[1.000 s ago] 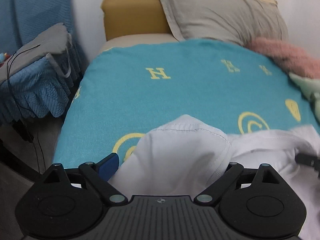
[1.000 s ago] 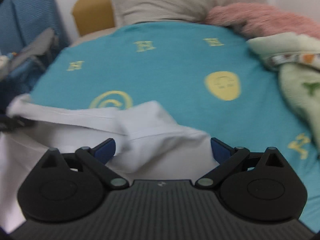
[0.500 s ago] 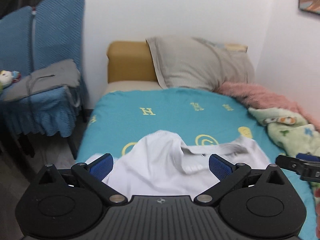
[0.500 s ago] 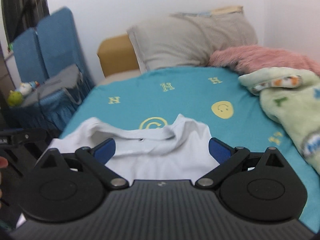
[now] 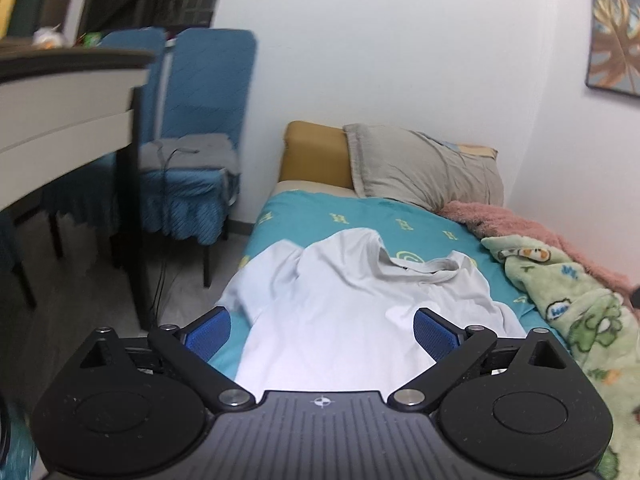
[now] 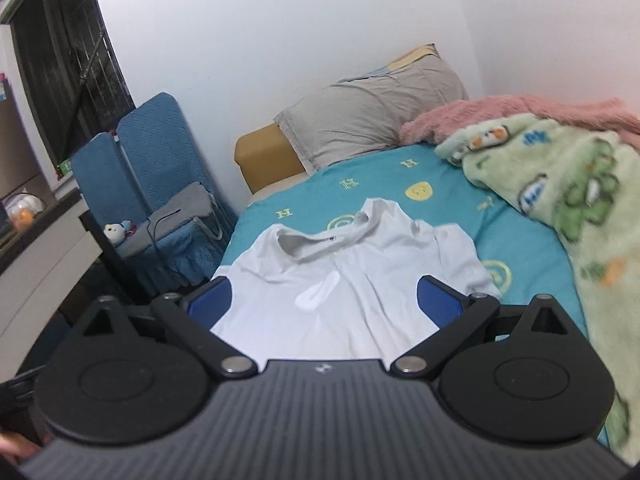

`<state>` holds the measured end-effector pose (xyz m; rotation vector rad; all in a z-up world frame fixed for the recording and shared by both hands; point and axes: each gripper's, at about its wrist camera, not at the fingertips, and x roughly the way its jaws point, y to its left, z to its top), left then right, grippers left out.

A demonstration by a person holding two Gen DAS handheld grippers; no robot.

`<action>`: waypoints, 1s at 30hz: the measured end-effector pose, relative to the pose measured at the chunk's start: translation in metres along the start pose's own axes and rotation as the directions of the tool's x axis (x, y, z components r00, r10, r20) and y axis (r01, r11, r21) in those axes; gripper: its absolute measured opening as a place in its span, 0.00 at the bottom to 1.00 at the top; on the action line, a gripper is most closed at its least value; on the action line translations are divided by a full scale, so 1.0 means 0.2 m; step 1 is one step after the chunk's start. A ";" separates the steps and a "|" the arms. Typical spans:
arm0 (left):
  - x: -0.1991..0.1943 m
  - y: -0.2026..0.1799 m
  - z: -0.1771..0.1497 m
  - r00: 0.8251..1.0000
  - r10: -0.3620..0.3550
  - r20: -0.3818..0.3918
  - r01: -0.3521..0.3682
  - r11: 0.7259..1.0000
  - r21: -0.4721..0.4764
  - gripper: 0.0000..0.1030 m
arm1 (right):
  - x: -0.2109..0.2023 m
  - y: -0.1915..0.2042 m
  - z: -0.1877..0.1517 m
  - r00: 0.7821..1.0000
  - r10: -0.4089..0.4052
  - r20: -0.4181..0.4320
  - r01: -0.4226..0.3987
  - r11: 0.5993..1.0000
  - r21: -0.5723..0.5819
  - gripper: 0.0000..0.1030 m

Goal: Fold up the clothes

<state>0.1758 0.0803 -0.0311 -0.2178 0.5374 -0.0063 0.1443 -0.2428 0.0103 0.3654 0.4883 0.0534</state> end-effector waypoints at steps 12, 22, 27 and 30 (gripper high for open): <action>0.08 0.46 -0.04 0.997 0.004 -0.075 -0.033 0.921 -0.387 0.89 | -0.06 -0.10 -0.17 0.999 0.047 -0.021 -0.045 0.997 0.063 0.95; 1.02 0.59 0.08 0.987 0.079 -0.140 -0.121 0.938 -0.323 0.83 | 0.22 -0.13 -0.22 0.997 0.067 -0.047 -0.060 0.989 0.132 0.95; 1.52 0.62 0.12 0.981 0.139 -0.139 -0.172 0.947 -0.272 0.79 | 0.41 -0.13 -0.26 0.996 0.041 -0.084 -0.031 0.992 0.120 0.95; 1.73 0.66 0.15 0.976 0.154 -0.153 -0.192 0.939 -0.285 0.77 | 0.52 -0.13 -0.29 0.993 0.024 -0.114 -0.011 0.993 0.114 0.95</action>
